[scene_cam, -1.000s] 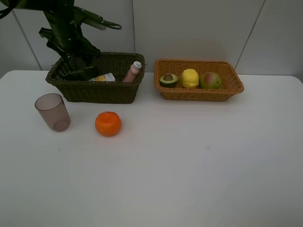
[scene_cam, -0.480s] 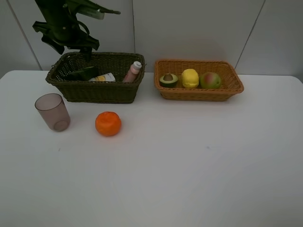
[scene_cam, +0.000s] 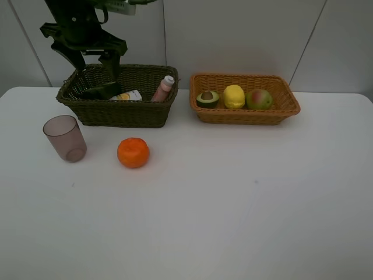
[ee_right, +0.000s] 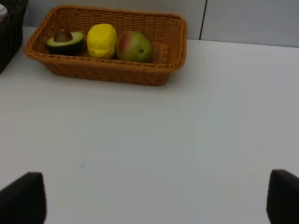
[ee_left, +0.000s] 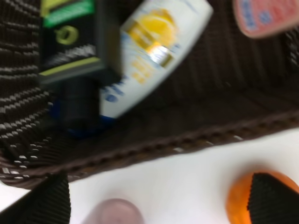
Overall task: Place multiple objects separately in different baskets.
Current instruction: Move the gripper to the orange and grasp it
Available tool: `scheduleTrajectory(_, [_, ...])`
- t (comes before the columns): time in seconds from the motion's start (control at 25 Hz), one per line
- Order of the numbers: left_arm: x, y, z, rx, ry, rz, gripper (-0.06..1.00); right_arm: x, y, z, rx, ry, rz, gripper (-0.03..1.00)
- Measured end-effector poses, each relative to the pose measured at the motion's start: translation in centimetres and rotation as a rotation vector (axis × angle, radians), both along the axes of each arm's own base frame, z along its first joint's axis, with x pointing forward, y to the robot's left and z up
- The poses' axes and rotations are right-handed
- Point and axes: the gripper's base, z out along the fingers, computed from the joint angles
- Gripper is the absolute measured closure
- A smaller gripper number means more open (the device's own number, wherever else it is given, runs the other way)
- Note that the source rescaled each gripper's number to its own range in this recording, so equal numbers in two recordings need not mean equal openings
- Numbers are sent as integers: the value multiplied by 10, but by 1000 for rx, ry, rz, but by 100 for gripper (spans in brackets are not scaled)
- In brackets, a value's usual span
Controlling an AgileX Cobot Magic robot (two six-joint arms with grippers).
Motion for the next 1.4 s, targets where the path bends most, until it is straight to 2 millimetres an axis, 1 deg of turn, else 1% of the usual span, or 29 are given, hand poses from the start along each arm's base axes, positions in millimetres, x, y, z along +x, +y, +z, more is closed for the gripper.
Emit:
scheduleTrajectory(0.16, [-13,-28,0,41,5,-75,-5,0,0,0,0,0,0,-3])
scheduleTrajectory(0.28, [-22,-46,-1,61,7,-119,-5,0,0,0,0,0,0,-3])
scheduleTrajectory(0.44, [-35,-65,-3,71,25,-162,-5,0,0,0,0,0,0,-3])
scheduleTrajectory(0.56, [-46,-74,-11,78,35,-190,-5,0,0,0,0,0,0,-3])
scheduleTrajectory(0.76, [-63,-79,-35,91,73,-205,-5,0,0,0,-1,0,-1,-3])
scheduleTrajectory(1.04, [-74,-76,-67,80,102,-208,-5,0,0,0,-1,0,-1,-3])
scheduleTrajectory(1.4, [-81,-72,-89,65,92,-206,-5,0,0,0,-1,0,-1,-3])
